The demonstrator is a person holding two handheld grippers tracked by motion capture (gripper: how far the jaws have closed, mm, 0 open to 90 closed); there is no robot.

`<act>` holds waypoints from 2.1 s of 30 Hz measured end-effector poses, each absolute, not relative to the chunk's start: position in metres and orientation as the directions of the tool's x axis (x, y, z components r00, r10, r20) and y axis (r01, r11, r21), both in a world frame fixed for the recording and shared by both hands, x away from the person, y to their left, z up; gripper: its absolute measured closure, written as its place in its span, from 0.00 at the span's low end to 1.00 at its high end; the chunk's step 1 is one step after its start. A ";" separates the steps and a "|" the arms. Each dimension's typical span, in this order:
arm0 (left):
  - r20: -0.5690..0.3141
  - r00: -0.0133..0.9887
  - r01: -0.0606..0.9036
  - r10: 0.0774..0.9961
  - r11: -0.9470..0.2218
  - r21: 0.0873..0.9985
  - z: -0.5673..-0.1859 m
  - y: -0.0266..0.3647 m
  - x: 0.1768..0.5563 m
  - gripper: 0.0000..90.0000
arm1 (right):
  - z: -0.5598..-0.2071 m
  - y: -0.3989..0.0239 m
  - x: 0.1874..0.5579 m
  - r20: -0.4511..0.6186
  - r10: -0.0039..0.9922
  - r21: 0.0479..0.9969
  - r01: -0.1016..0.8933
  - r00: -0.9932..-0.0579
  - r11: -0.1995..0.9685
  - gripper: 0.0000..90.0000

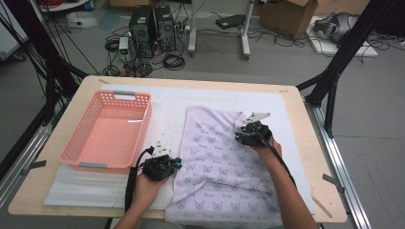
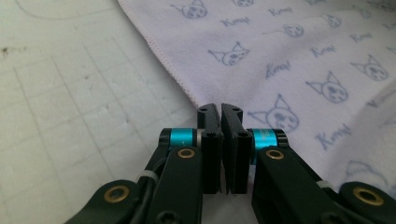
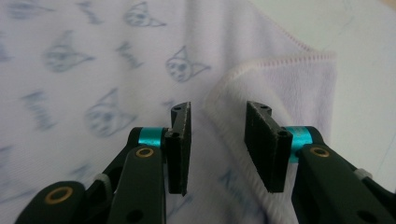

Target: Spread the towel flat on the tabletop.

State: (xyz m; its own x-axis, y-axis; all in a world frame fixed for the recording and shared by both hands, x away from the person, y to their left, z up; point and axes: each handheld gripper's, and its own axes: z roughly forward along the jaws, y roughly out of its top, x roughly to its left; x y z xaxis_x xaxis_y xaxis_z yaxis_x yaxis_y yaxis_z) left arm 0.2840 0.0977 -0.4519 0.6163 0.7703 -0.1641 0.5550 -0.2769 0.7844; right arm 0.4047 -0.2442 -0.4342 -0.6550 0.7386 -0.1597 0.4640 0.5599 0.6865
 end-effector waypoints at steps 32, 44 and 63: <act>-0.225 0.628 0.508 0.745 -0.174 0.844 -0.436 0.107 0.302 0.49 | -0.406 -0.377 0.383 0.028 0.928 0.796 0.569 -0.373 0.205 0.65; -0.229 0.596 0.514 0.769 -0.147 0.845 -0.435 0.085 0.372 0.53 | -0.421 -0.382 0.320 0.093 0.856 0.798 0.552 -0.509 0.242 0.69; -0.039 0.541 0.532 0.840 -0.306 0.790 -0.450 0.050 0.403 0.70 | -0.430 -0.381 0.322 0.102 0.860 0.795 0.561 -0.499 0.231 0.66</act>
